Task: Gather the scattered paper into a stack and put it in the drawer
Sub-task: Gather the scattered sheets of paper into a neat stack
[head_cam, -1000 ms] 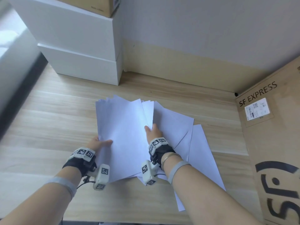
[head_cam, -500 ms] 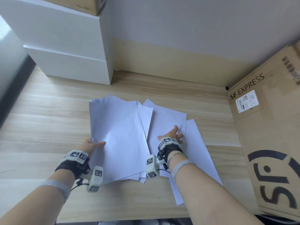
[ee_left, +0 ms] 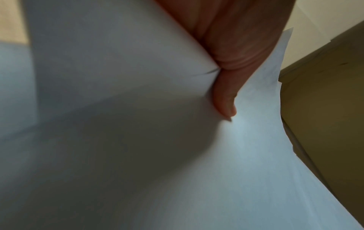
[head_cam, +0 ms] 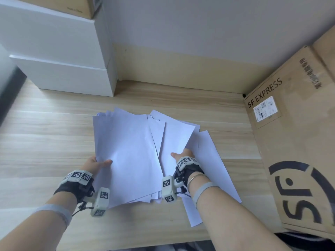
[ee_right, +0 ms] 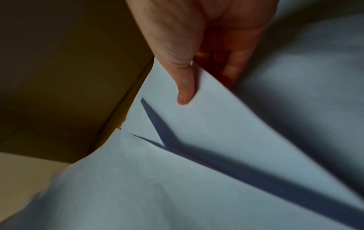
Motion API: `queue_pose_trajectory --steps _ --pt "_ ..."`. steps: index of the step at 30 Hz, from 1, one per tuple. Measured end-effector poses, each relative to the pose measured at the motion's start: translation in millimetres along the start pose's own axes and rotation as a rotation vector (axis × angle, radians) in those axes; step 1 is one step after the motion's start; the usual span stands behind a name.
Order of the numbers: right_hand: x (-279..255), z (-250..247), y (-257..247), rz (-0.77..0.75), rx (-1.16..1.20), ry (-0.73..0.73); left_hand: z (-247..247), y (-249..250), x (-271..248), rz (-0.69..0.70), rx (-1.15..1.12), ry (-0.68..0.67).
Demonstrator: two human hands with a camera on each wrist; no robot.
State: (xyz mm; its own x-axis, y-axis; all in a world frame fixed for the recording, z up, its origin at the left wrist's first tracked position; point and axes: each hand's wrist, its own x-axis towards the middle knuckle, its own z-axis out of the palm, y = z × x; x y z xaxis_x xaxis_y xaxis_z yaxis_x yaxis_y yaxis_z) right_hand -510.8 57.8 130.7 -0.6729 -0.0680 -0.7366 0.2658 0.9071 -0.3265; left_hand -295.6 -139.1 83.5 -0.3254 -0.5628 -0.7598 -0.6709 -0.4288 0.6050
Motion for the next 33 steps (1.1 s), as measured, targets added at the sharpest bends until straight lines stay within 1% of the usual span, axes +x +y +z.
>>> queue_pose_trajectory --steps 3,6,8,11,13,17,20,21,24,27,29,31,33 --pt "5.4 -18.9 -5.0 -0.045 -0.088 0.063 3.7 0.8 0.1 0.017 -0.042 -0.016" --pt "18.5 -39.7 2.6 -0.061 -0.189 0.053 8.9 3.4 0.5 0.020 -0.064 -0.025" --pt "25.4 -45.4 10.1 -0.032 -0.186 0.058 13.3 5.3 -0.9 0.032 -0.084 -0.039" --pt "30.1 -43.0 17.9 0.041 -0.243 0.114 18.3 6.1 -1.7 0.051 -0.101 -0.041" --pt "31.9 -36.8 22.1 0.064 -0.234 0.135 19.5 5.3 0.5 0.053 -0.099 -0.041" --pt "35.1 -20.8 30.7 0.006 -0.232 0.150 20.7 3.0 5.7 0.048 -0.095 -0.043" --pt "34.8 -15.4 31.5 -0.020 -0.178 0.151 21.1 0.6 8.7 0.044 -0.116 -0.059" --pt "34.5 -14.3 31.2 -0.052 -0.172 0.151 21.6 0.5 8.7 0.041 -0.117 -0.063" --pt "35.4 -16.3 31.6 -0.096 -0.175 0.126 23.1 0.3 8.1 0.038 -0.116 -0.061" --pt "32.7 -17.1 33.5 -0.114 -0.025 0.131 23.0 0.0 11.3 0.031 -0.106 -0.066" --pt "31.7 -20.2 32.9 -0.105 0.030 0.127 23.0 -0.3 13.8 0.032 -0.089 -0.072" --pt "31.3 -29.3 30.9 -0.094 -0.015 0.114 25.0 0.3 14.4 0.044 -0.079 -0.080" --pt "30.0 -44.2 29.9 -0.082 -0.077 0.148 26.4 2.0 13.6 0.048 -0.083 -0.087"
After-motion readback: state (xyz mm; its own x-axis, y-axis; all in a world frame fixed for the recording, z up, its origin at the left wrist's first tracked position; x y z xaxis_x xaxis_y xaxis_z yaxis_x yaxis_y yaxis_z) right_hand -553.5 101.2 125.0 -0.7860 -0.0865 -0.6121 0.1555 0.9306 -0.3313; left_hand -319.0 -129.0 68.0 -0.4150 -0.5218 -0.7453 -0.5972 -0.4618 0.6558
